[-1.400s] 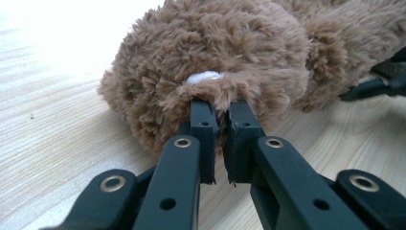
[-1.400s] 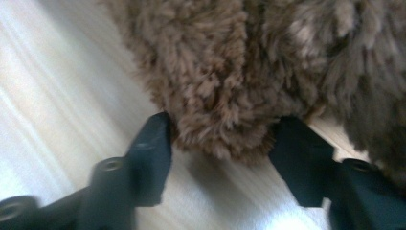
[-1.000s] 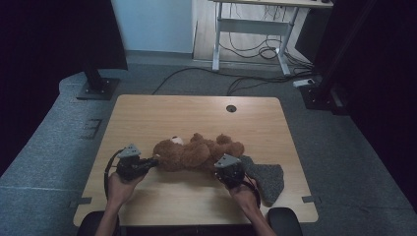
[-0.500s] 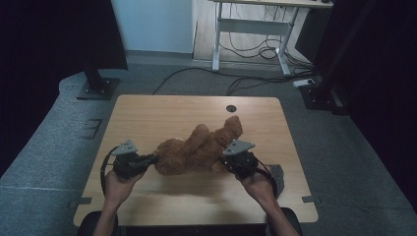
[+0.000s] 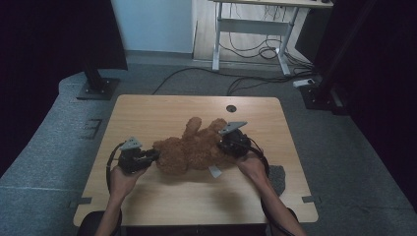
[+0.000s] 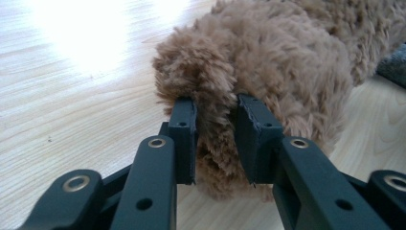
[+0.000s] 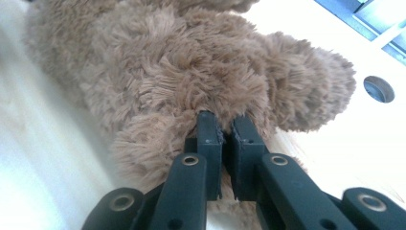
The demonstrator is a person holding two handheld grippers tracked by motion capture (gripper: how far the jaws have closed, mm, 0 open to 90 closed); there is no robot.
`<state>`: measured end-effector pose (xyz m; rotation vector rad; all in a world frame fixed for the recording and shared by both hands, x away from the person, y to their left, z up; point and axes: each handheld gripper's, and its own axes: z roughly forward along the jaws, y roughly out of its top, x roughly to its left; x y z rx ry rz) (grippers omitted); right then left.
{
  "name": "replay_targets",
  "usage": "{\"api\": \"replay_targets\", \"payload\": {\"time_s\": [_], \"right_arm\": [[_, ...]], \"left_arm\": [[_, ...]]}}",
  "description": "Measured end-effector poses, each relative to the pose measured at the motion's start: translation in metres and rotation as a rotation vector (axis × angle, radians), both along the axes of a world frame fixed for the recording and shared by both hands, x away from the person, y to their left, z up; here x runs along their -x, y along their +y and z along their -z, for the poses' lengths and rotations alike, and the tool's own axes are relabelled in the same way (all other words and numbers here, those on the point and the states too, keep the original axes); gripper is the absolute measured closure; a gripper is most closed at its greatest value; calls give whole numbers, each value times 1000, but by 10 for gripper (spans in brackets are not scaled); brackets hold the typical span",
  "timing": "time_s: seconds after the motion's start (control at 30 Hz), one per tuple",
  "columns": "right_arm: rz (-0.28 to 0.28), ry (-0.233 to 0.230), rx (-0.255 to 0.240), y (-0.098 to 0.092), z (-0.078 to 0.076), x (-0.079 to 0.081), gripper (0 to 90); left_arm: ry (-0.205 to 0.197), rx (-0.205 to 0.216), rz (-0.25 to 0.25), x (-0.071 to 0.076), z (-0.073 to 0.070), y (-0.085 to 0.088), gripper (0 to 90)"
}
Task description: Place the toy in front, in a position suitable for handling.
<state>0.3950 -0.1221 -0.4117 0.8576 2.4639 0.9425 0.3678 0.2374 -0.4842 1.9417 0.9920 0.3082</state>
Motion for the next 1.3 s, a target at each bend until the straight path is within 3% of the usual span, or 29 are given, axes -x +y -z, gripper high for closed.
{"api": "replay_targets", "payload": {"time_s": [0.17, 0.27, 0.4, 0.6, 0.8, 1.03, 1.3], "right_arm": [[23, -3, -31, -1, 6, -18, 754], [42, -42, -39, -4, 3, -20, 643], [60, -50, -30, -12, 2, -19, 561], [80, -9, -22, -25, 15, -19, 479], [97, 33, -29, -34, 31, -21, 454], [83, 74, -52, -32, 48, -20, 410], [30, 132, -79, -17, 76, -18, 328]], "left_arm": [[-18, -1, -31, -1, 2, 4, 576], [-34, -6, -45, 1, 0, 7, 523], [-54, 5, -51, 5, -4, 9, 481], [-62, 14, -24, 7, -3, 4, 378], [-32, 13, 7, 2, 8, -4, 307], [-17, -10, 27, -2, 14, -15, 280], [-8, -61, 37, -7, 21, -28, 309]]}}
